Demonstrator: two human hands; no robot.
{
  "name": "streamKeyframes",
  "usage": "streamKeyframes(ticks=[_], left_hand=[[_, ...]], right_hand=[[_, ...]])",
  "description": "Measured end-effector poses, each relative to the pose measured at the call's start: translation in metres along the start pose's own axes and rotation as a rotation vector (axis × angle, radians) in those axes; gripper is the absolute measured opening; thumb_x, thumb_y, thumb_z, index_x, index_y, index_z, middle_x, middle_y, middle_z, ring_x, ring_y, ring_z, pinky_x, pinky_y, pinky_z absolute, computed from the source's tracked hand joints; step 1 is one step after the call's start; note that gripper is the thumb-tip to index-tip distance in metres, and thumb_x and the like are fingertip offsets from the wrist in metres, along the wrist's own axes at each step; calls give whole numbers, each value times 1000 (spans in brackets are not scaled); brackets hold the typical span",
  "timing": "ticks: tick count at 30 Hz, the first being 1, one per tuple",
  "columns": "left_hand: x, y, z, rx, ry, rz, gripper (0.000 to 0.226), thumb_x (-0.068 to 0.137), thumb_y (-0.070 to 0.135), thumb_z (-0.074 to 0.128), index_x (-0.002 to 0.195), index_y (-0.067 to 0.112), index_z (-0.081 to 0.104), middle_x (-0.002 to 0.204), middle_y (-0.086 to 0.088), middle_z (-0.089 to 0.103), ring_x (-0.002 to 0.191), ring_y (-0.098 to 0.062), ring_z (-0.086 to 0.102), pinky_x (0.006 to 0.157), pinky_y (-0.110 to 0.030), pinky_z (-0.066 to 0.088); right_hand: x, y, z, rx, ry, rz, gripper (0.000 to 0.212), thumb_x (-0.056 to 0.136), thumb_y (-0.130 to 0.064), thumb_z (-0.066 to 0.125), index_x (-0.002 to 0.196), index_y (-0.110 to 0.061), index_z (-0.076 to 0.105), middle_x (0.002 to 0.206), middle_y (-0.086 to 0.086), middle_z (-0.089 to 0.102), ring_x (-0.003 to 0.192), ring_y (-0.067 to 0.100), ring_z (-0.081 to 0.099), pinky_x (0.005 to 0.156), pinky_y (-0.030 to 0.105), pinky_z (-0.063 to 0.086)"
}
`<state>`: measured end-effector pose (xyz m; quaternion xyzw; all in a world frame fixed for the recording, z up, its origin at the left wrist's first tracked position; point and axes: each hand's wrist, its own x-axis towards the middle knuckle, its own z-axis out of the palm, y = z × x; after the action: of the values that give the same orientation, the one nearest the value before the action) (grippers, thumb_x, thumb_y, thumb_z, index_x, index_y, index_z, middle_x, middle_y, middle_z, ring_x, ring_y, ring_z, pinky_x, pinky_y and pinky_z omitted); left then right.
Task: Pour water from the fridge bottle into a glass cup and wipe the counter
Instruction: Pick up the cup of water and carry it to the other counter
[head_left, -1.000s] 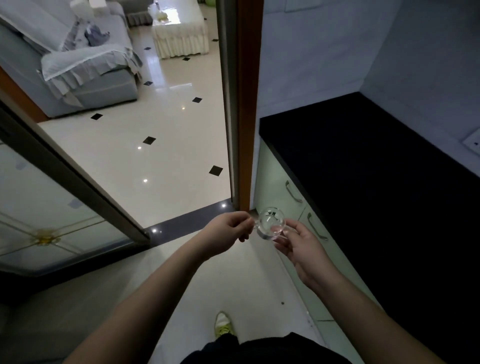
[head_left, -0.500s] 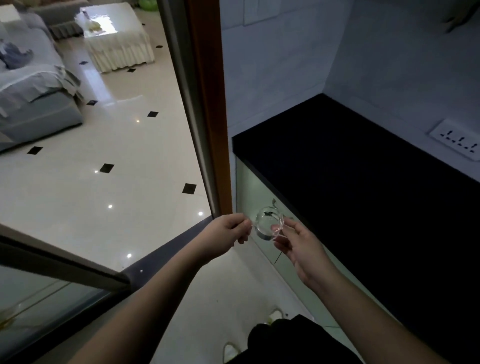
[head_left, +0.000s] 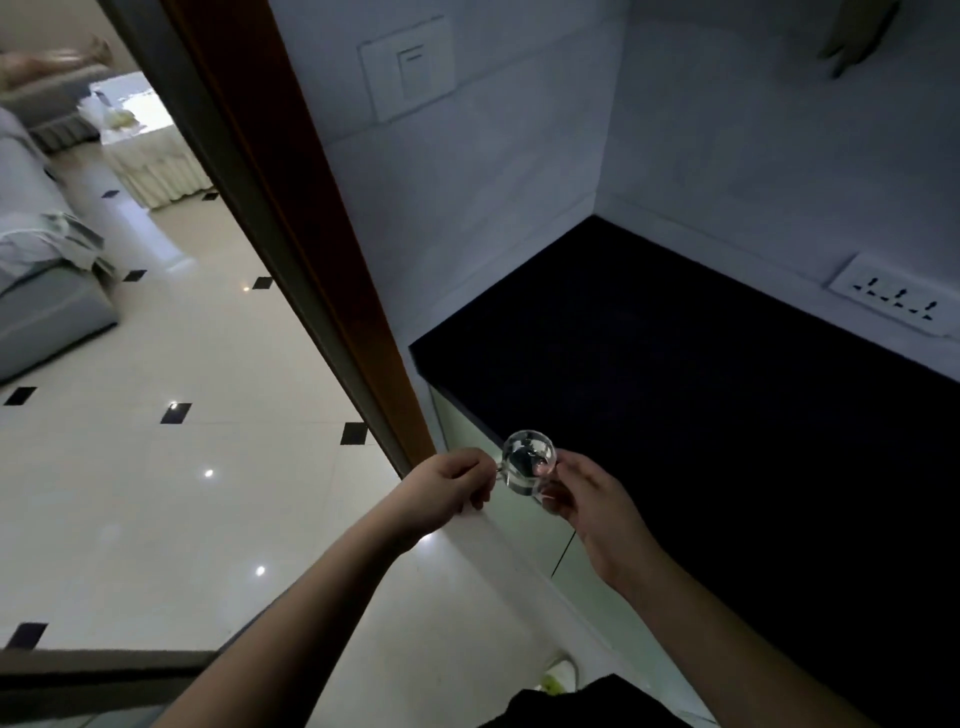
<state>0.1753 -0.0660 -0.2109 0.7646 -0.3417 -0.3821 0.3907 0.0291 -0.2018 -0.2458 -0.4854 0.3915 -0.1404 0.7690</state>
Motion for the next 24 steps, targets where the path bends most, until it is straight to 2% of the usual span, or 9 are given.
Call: streamKeyframes(ticks=[3,6,9,12,15,17,21,24], left_hand=[[21,5,-4,-6,10,-1,31,102,30,48,73,26,59,69,3,63,64,-11,56,64,-31,42],[41,3,-6,-35,26,-21,31,102,29,48,74,23,60,66,7,60,64,-13,52,64,-33,38],[63,2,-9,-22,27,-2,34,103,28,47,71,29,59,67,8,60,64,-10,53,64,-29,39],[86,3,-13,3,-5,25,29,103,22,45,78,22,59,70,8,60,63,-2,55,62,-17,39],[112,-3,-20,-11,-49,21,28,103,26,44,83,17,61,72,6,61,67,-6,56,64,-16,41],[130,-9,-26,-25,-66,13,28,104,28,44,86,16,61,74,5,62,68,-8,56,64,-19,42],[167,-18,-37,-35,-88,-7,26,104,22,43,89,13,62,75,4,60,61,5,54,60,-9,42],[196,-25,-46,-67,-114,-44,25,104,23,43,92,12,62,76,4,60,67,-1,57,65,-14,45]], right_hand=[[21,-6,2,13,21,-10,18,95,-14,59,101,-23,74,102,9,73,95,21,66,91,35,55],[39,-12,1,23,19,-1,17,92,-16,62,103,-23,73,102,10,73,104,30,66,95,41,54],[57,-20,0,29,47,2,17,93,-16,62,106,-20,72,104,9,73,105,28,66,91,35,55],[75,-28,2,27,97,-10,18,93,-14,61,107,-19,72,105,5,73,103,22,67,86,28,55],[97,-31,4,19,149,1,18,94,-15,60,108,-18,71,104,2,73,99,17,68,82,25,55],[114,-31,7,0,177,-6,17,94,-18,60,107,-21,72,103,-1,73,98,15,68,83,26,54],[154,-26,17,-29,267,-11,16,95,-20,58,99,-24,73,101,-3,73,98,16,68,86,30,56],[183,-23,26,-21,340,-8,17,96,-22,56,95,-25,73,100,-3,72,98,18,68,88,33,56]])
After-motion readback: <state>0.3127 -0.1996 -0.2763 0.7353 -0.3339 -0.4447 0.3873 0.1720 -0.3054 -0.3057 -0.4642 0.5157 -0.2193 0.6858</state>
